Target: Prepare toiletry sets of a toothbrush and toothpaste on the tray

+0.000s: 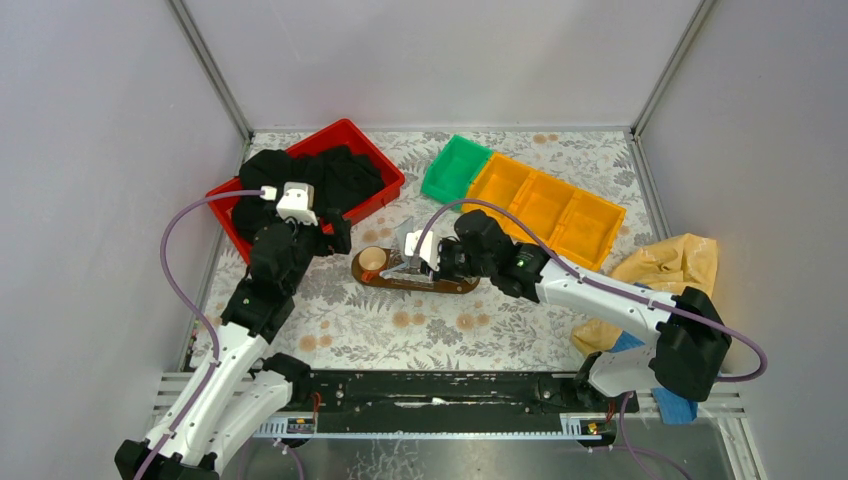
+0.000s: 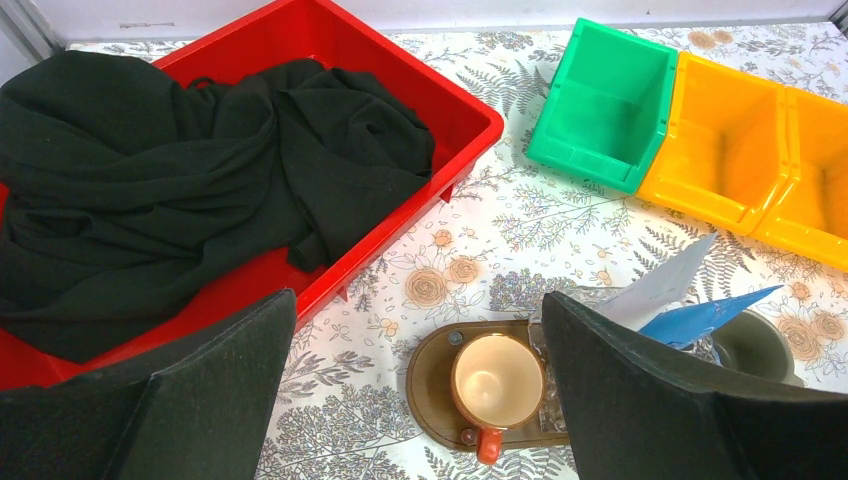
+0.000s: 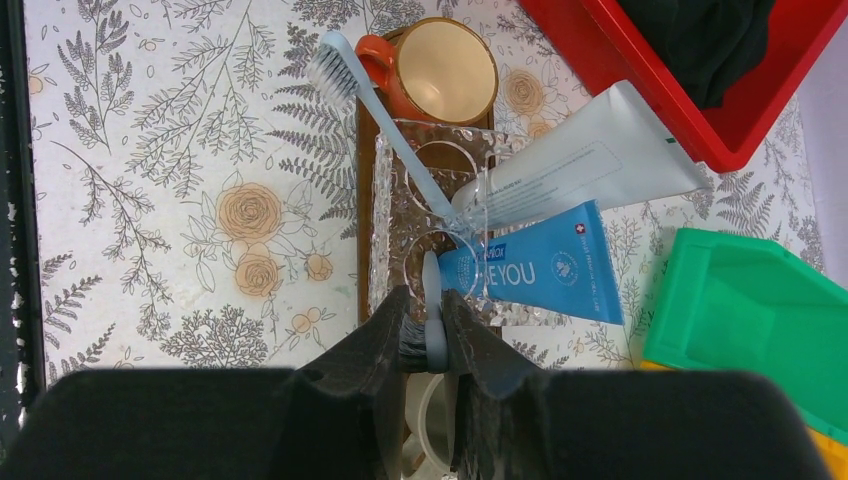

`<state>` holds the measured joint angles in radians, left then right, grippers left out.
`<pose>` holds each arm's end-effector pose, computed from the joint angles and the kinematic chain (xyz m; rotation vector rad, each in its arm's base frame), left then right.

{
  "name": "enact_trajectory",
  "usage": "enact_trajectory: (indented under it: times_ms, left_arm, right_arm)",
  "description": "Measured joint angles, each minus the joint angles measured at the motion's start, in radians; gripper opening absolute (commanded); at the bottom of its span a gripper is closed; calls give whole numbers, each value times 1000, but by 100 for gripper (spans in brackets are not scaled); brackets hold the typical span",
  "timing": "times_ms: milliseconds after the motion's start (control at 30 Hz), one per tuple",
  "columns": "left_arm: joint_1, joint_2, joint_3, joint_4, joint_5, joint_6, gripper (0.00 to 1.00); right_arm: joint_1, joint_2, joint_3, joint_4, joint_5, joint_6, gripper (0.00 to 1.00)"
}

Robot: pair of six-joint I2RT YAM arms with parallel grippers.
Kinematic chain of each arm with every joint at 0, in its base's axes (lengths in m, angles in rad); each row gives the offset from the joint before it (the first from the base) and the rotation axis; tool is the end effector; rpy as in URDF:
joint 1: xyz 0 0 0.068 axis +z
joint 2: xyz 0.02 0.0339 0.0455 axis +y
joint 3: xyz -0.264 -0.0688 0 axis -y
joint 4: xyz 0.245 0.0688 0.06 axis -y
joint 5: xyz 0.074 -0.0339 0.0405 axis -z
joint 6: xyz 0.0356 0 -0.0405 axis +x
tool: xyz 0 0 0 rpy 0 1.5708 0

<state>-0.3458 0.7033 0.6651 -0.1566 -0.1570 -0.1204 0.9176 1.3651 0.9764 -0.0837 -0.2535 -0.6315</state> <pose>0.1645 -0.0534 0.3137 0.0850 1.7654 -0.1999 0.1826 0.2533 0.2853 -1.5471 1.3526 0.4372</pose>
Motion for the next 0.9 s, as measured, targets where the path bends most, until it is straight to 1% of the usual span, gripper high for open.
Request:
enact_trajectory:
  times_ms: [133, 433, 500, 733, 900]
  left_arm:
    - [0, 0, 0, 0, 0, 0, 100]
    - [1, 0, 0, 0, 0, 0, 100]
    - [2, 0, 0, 0, 0, 0, 100]
    - [6, 0, 0, 0, 0, 0, 100]
    - [6, 0, 0, 0, 0, 0, 100]
  right_arm:
    - [1, 0, -5, 8, 1, -1, 19]
    - [3, 0, -6, 7, 0, -8, 24]
    - [3, 0, -6, 7, -1, -10, 27]
    - [3, 0, -11, 0, -3, -16, 35]
    - [3, 0, -13, -1, -13, -18, 36]
